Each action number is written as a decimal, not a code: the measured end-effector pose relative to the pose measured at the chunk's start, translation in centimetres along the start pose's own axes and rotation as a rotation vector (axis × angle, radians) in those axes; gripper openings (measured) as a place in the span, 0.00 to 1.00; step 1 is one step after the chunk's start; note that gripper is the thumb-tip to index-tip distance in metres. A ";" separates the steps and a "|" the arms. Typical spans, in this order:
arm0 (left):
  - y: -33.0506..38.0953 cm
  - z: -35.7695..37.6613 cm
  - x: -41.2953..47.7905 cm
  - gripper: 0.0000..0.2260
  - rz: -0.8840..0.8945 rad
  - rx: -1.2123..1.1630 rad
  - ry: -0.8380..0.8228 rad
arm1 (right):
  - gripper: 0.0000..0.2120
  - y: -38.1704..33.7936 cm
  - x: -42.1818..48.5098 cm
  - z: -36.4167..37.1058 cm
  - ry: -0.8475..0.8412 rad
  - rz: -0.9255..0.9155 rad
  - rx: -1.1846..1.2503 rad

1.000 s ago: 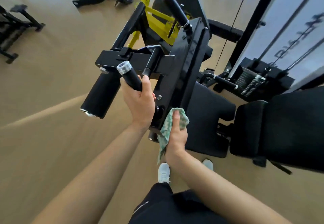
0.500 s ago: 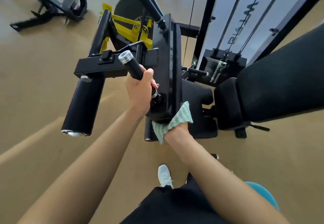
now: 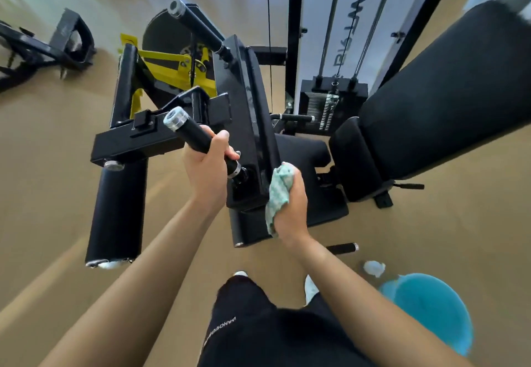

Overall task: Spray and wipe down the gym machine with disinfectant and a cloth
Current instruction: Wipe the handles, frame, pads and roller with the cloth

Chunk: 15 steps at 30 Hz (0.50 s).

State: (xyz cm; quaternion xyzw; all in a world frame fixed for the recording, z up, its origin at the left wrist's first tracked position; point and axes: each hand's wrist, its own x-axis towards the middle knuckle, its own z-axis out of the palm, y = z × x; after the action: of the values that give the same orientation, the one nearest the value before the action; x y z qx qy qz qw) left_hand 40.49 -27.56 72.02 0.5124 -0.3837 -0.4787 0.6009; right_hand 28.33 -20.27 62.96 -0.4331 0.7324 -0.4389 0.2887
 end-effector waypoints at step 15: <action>-0.1 -3.3 2.3 0.07 -0.036 0.021 -0.466 | 0.26 -2.0 -6.0 3.5 0.493 0.082 0.241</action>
State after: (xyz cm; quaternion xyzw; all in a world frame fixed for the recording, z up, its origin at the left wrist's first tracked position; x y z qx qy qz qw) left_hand 44.18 -28.92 71.30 0.4011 -0.5076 -0.5908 0.4821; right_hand 34.64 -16.73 63.40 -0.2459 0.7401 -0.6028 0.1686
